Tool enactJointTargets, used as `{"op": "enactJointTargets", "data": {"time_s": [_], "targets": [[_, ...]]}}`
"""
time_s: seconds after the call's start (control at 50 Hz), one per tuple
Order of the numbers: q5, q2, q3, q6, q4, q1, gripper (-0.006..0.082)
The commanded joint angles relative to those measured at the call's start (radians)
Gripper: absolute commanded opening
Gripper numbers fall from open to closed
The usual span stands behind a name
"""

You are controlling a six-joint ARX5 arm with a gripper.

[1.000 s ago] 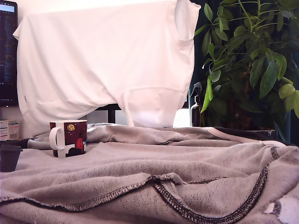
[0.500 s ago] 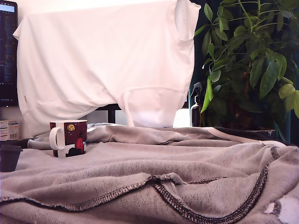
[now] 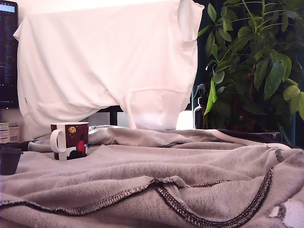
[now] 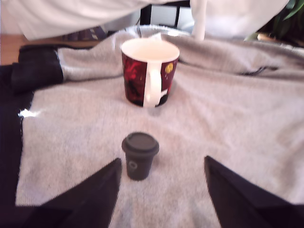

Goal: Pick the grey coffee capsule and place it inside the red coffee cup

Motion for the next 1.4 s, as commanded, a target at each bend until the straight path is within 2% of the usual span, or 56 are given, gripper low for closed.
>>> {"op": "enactJointTargets", "data": {"time_s": [0.0, 0.6, 0.9, 1.2, 1.26, 1.3, 1.38], "targets": [[-0.007, 0.051, -0.023, 0.022, 0.050, -0.003, 0.0794], [-0.009, 0.536, -0.011, 0.087, 0.486, -0.003, 0.0792], [-0.009, 0.771, 0.089, 0.122, 0.565, -0.003, 0.0792], [-0.009, 0.941, 0.183, 0.122, 0.571, -0.003, 0.0782], [-0.009, 0.960, 0.193, 0.122, 0.571, -0.003, 0.0735], [-0.009, 0.966, 0.195, 0.122, 0.571, -0.003, 0.0672], [-0.008, 0.968, 0.196, 0.121, 0.571, -0.003, 0.0446]]}}
